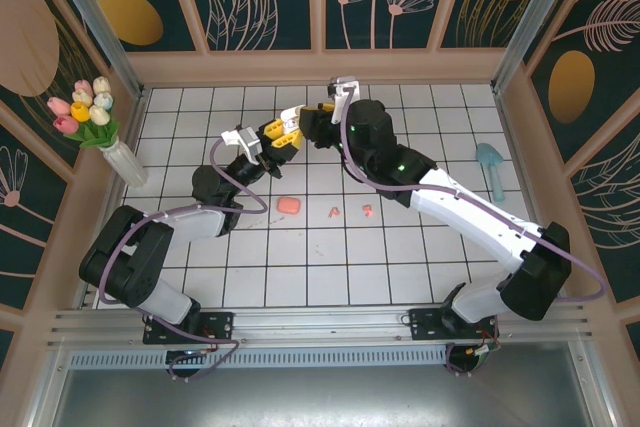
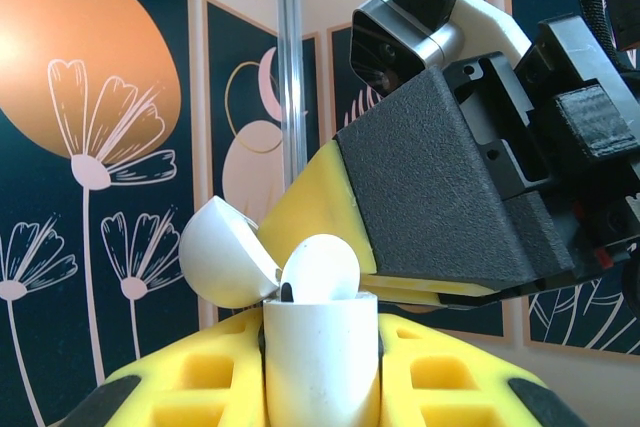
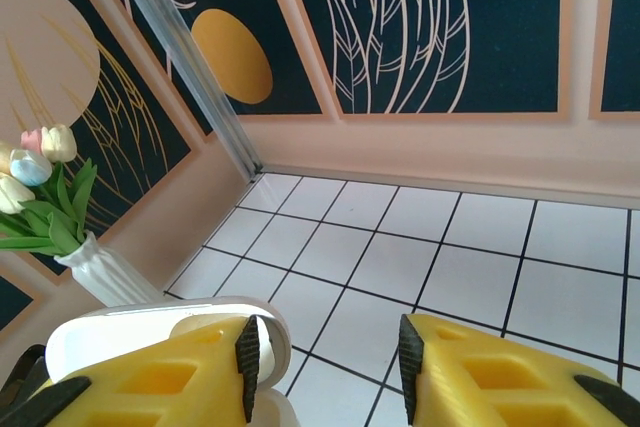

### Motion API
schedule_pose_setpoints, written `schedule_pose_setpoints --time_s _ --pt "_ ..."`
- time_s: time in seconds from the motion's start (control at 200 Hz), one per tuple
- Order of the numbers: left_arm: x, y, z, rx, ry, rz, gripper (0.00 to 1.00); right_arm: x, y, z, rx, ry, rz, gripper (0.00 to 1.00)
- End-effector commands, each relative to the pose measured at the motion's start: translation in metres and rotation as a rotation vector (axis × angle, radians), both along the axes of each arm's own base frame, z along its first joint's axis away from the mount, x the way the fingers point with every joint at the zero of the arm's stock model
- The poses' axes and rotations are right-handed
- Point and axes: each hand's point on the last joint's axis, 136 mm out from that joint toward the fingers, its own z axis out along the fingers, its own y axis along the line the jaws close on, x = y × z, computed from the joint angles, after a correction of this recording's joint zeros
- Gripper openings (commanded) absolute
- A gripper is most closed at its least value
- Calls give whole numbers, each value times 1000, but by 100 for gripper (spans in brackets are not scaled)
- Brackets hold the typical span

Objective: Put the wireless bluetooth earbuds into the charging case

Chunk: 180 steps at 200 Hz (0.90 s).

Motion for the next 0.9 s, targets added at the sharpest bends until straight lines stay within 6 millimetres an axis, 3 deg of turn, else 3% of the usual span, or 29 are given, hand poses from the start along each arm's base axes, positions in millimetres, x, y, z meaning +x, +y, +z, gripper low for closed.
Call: schedule_pose_setpoints --time_s 0.0,0.245,0.48,0.581,0.701,0.896 --pt "-11 0 24 -44 -85 -24 0 -5 -2 13 52 -10 18 45" --pt "-11 1 22 -42 -83 -15 0 -2 -9 14 84 4 0 47" --pt "-9 8 17 -56 -75 30 0 -1 -54 -6 174 79 -110 56" --pt "-11 12 12 -54 -69 49 0 0 -78 -34 188 155 -178 58" --pt "-14 16 5 -50 -64 64 0 4 -98 -84 122 299 -249 59" --pt "-18 22 -3 -50 -49 87 0 5 -110 -160 18 503 -313 59"
